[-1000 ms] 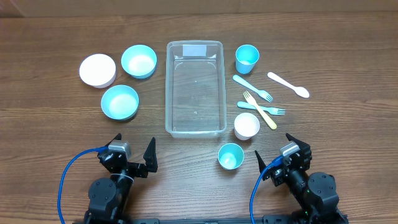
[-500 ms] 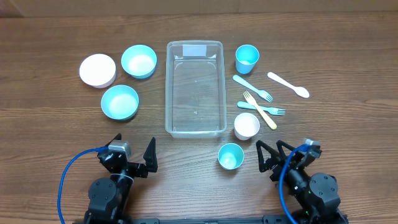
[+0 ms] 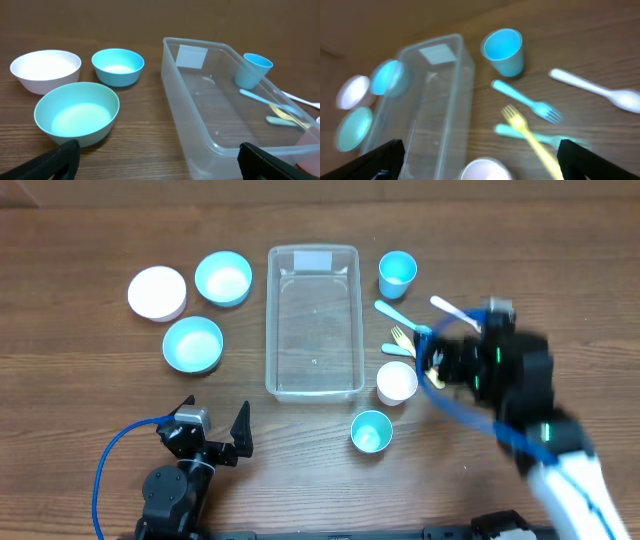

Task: Pack container
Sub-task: 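Reach the right gripper to the blue cup and grasp it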

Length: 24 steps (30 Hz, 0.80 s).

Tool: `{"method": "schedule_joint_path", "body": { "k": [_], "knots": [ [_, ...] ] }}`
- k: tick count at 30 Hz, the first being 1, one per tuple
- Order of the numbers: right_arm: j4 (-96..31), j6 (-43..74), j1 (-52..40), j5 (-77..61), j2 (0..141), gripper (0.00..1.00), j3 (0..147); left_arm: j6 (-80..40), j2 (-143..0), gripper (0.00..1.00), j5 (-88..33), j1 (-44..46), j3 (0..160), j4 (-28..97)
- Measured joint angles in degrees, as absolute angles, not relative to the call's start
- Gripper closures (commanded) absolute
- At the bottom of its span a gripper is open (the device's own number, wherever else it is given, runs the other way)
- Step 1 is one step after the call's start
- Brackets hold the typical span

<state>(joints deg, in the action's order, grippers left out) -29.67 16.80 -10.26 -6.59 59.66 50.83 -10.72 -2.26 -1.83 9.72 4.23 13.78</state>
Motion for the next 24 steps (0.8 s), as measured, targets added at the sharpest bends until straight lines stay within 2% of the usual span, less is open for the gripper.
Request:
{"method": "schedule_joint_path", "body": {
  "k": [5, 8, 11, 19, 24],
  "knots": [
    [-36.14, 7.66, -8.34, -5.63, 88.68, 0.03, 77.17, -10.55, -2.33, 0.00, -1.83, 9.72, 4.23, 13.80],
    [-36.64, 5.50, -8.34, -5.52, 100.47, 0.04, 85.43, -10.55, -2.31, 0.00, -1.69, 9.72, 4.23, 13.82],
    [-33.87, 4.32, -8.34, -5.48, 106.06, 0.09, 87.13, -10.55, -2.31, 0.00, -1.65, 9.72, 4.23, 13.78],
    [-27.05, 3.09, -7.84, -4.03, 117.27, 0.12, 87.42, -10.55, -2.31, 0.00, -1.65, 9.72, 4.23, 13.78],
    [-23.99, 2.98, -5.61, -3.81, 118.85, 0.23, 87.44, -10.52, -2.31, 0.00, -1.65, 9.72, 4.23, 13.78]
  ]
}}
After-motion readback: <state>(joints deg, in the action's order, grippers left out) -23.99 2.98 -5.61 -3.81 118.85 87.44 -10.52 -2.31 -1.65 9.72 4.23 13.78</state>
